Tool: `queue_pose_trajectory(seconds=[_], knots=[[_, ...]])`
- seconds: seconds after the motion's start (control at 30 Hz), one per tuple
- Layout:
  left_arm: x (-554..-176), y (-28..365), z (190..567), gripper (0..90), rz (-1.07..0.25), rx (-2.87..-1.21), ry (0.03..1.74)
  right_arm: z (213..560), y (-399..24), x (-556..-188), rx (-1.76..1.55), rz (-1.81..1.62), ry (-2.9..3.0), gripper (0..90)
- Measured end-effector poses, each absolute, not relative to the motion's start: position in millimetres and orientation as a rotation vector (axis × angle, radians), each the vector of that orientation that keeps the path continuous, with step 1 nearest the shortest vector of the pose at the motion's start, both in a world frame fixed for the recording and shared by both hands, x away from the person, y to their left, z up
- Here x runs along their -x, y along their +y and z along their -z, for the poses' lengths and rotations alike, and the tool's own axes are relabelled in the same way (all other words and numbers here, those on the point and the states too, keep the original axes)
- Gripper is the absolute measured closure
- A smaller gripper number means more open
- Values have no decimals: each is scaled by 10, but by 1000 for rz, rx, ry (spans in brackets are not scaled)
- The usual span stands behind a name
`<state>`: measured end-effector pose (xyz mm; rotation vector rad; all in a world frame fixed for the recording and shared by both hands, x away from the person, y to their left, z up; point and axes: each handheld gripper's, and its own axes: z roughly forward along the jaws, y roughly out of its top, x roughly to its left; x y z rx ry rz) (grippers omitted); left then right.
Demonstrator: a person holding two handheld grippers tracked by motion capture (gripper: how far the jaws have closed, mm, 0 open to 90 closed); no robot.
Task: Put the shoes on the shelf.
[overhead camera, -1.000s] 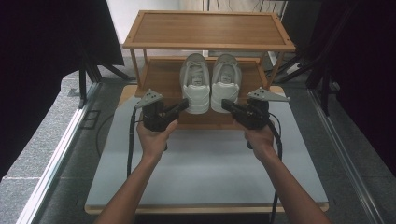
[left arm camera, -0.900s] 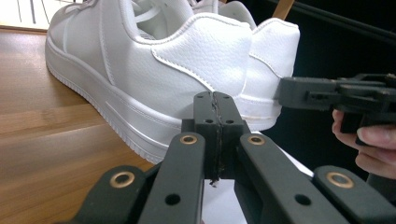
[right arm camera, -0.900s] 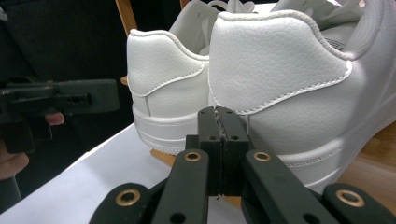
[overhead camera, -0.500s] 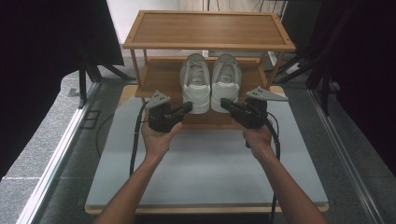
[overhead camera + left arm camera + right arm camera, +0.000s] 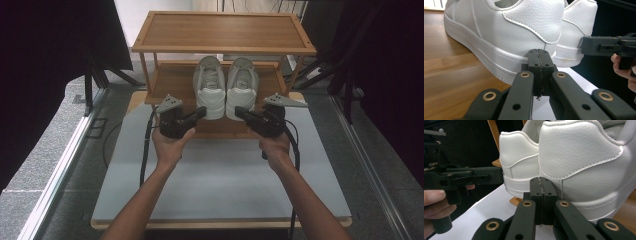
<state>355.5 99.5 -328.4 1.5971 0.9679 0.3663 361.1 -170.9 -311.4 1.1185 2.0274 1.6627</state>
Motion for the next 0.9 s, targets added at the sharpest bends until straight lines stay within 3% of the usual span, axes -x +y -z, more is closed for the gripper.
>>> queue_pose_trajectory(seconds=[0.9], knots=[[-3625, 1008, 3284, 900, -326, -1574, 981, 3089, -1602, -3662, -1017, -1570, 2042, 893]])
